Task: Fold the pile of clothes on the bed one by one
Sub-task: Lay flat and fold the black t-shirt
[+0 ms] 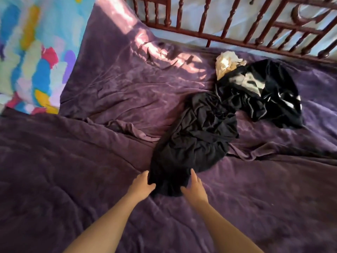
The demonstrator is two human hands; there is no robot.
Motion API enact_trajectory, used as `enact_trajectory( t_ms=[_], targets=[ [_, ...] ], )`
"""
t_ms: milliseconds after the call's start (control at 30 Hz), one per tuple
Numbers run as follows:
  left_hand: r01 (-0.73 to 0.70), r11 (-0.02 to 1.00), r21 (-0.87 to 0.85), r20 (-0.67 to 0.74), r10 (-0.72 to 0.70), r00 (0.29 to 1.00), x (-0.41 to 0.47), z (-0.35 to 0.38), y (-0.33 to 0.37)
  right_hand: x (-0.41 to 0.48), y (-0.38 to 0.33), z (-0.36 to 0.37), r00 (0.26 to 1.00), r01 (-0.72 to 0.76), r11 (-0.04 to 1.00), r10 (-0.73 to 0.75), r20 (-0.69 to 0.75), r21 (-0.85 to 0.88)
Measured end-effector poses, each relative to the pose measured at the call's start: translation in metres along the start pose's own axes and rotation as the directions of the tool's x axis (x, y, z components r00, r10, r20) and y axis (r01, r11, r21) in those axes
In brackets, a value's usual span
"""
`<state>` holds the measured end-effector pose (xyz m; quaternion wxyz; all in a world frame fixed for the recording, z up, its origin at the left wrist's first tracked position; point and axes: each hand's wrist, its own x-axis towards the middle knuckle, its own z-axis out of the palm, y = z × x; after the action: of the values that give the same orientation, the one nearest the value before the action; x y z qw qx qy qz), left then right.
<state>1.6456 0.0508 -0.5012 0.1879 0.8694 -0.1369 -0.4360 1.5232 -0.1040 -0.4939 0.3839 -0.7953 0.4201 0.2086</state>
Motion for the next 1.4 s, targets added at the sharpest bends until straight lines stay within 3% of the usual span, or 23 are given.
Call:
enact_trajectory(
  t_ms=[133, 233, 333, 500, 633, 833, 1100, 1267, 1400],
  targets=[
    [0.05, 0.98, -0.193, -0.019, -0.055, 0.998, 0.022, 0.006, 0.01, 0.018, -0.006, 0.005, 0.999, -0.03, 0.954, 0.015, 0.053, 0.299],
    [0.097, 0.861, -0.5, 0.001, -0.112, 0.994, 0.031, 0.01, 0.024, 0.024, -0.014, 0.006, 0.988, -0.061, 0.875, -0.016, 0.153, 0.481],
    [0.088, 0.847, -0.524, -0.091, -0.158, 0.983, 0.032, 0.021, 0.035, 0.024, -0.018, 0.013, 0.99, -0.066, 0.908, 0.006, 0.143, 0.414],
    [0.069, 0.847, -0.527, -0.326, -0.277, 0.904, 0.012, 0.028, 0.03, 0.007, -0.013, 0.012, 1.0, -0.001, 0.951, 0.01, -0.027, 0.309],
    [-0.067, 0.865, -0.498, -0.448, -0.191, 0.873, -0.011, 0.023, 0.016, -0.02, -0.013, 0.011, 0.99, 0.092, 0.992, -0.082, -0.114, 0.091],
    [-0.126, 0.867, -0.482, -0.474, -0.137, 0.87, -0.061, 0.026, -0.001, -0.07, -0.012, 0.003, 0.955, 0.211, 0.94, -0.256, -0.147, -0.267],
    [-0.183, 0.736, -0.652, -0.463, -0.195, 0.865, -0.149, 0.044, -0.023, -0.153, -0.007, -0.005, 0.899, 0.338, 0.888, -0.402, -0.171, -0.312],
    [-0.252, 0.683, -0.685, -0.548, -0.256, 0.796, -0.199, 0.037, -0.05, -0.209, -0.028, 0.008, 0.807, 0.522, 0.807, -0.572, -0.145, -0.276],
    [-0.278, 0.662, -0.696, -0.633, -0.384, 0.672, -0.25, 0.029, -0.089, -0.261, -0.05, 0.025, 0.609, 0.749, 0.588, -0.792, -0.034, -0.306]
  ],
)
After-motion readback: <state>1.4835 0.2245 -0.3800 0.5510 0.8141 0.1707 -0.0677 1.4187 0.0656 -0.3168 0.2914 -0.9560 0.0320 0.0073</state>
